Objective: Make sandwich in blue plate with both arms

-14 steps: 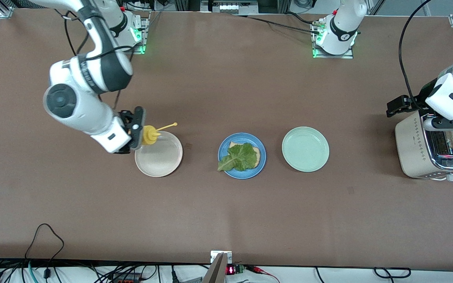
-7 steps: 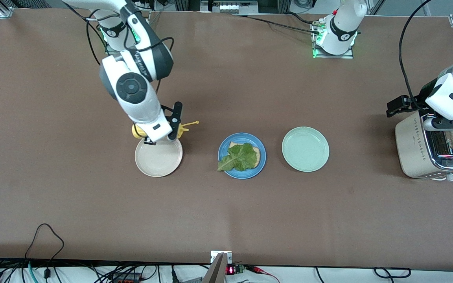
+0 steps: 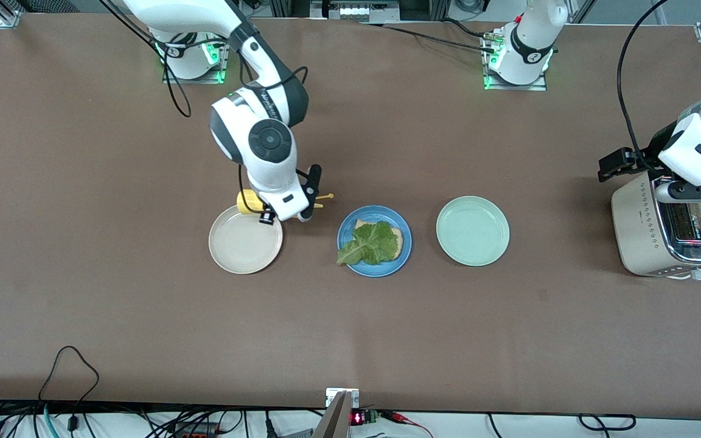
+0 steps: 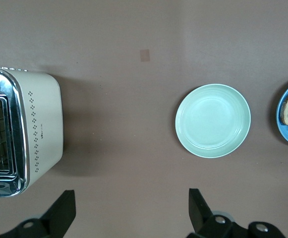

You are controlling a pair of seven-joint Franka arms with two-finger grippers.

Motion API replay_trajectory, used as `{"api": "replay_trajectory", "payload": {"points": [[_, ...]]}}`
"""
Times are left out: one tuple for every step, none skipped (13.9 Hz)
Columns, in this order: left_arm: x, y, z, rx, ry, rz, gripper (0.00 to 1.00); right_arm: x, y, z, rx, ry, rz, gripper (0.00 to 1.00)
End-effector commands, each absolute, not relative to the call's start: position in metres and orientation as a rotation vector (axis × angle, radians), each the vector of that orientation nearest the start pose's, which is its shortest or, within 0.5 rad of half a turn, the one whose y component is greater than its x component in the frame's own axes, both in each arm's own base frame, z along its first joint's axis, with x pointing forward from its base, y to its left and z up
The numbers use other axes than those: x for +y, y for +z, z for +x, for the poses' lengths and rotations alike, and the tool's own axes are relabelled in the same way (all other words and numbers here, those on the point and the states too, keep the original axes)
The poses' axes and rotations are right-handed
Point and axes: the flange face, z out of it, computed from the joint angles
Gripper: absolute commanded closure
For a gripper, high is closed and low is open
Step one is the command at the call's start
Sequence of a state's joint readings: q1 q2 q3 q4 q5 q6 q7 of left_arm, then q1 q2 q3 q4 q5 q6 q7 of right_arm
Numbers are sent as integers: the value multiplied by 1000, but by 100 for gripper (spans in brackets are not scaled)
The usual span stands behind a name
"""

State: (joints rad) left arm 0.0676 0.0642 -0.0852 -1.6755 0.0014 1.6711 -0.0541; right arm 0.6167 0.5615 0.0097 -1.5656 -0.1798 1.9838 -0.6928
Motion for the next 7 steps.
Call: {"api": "replay_trajectory", "payload": {"points": [[-12, 551, 578, -29, 91, -3164, 0, 413, 298, 572, -2144, 228, -2562, 100], [-12, 551, 578, -29, 91, -3164, 0, 418, 292, 573, -2152, 230, -2560, 100], [-12, 551, 578, -29, 91, -3164, 0, 421, 288, 575, -2156, 230, -2559, 100], [-12, 551, 579, -28, 88, -3165, 0, 422, 286, 574, -2158, 235, -2557, 100], [-11, 552, 579, -31, 83, -3165, 0, 422, 286, 574, -2160, 235, -2557, 100], [-11, 552, 579, -31, 81, -3165, 0, 422, 286, 574, -2159, 238, -2557, 100], [-12, 552, 579, -29, 81, -3166, 0, 422, 286, 574, -2161, 238, -2555, 100]]}}
